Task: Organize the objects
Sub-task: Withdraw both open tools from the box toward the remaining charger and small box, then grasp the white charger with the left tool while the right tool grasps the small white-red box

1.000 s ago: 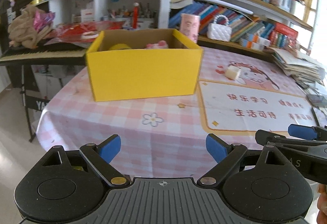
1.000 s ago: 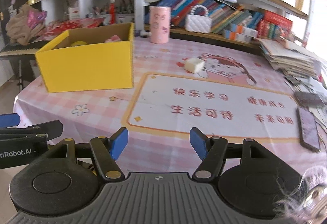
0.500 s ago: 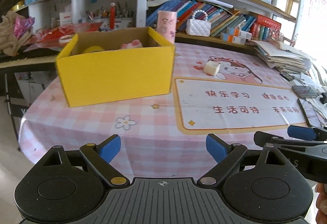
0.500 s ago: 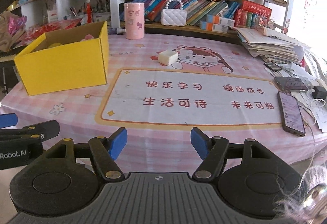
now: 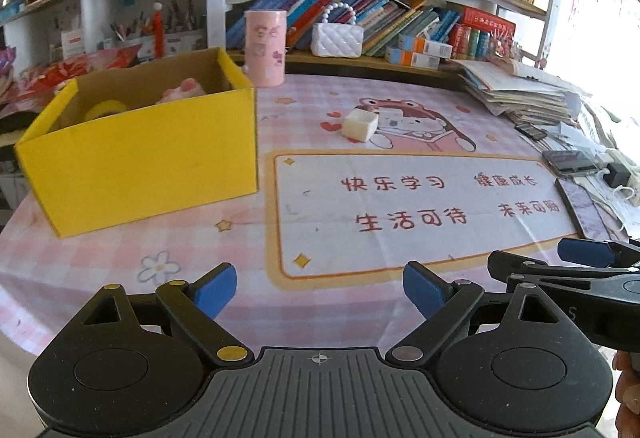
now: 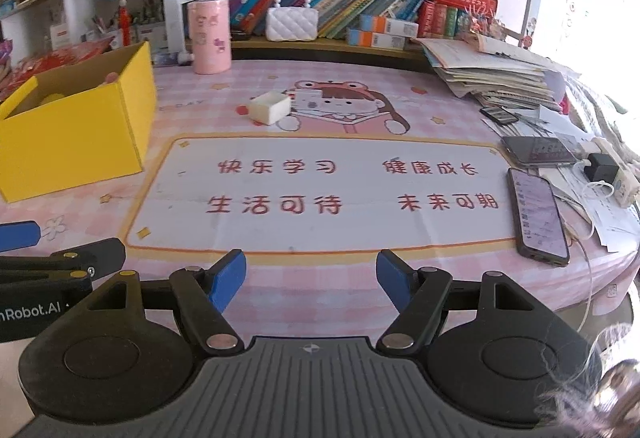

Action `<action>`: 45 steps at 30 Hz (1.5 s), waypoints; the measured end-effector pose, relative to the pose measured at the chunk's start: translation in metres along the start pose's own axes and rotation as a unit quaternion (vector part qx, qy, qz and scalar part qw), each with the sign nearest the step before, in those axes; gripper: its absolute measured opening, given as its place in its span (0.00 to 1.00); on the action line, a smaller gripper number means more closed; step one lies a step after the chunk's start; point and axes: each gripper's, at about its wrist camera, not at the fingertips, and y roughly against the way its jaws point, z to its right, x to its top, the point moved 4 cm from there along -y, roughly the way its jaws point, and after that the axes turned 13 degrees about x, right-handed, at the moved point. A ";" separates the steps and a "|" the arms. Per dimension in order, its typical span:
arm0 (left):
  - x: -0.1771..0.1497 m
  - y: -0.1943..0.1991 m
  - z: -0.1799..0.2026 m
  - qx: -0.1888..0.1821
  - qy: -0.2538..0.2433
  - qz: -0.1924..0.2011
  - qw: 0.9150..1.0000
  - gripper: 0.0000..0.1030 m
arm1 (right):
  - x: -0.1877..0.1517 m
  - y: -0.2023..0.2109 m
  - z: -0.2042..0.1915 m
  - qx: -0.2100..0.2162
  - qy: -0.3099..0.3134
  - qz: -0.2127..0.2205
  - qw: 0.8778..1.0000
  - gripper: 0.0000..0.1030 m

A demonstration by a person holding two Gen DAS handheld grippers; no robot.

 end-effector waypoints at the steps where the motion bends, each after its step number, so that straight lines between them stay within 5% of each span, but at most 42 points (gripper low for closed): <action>1: 0.002 -0.003 0.002 0.000 0.000 -0.001 1.000 0.90 | 0.002 -0.003 0.003 0.000 -0.001 -0.001 1.000 0.69; 23: 0.057 -0.070 0.058 0.027 0.021 -0.016 0.999 0.89 | 0.067 -0.075 0.071 0.027 0.018 -0.016 0.999 0.69; 45: 0.138 -0.164 0.101 0.069 0.051 -0.004 0.996 0.83 | 0.156 -0.152 0.130 0.048 0.023 0.031 0.998 0.68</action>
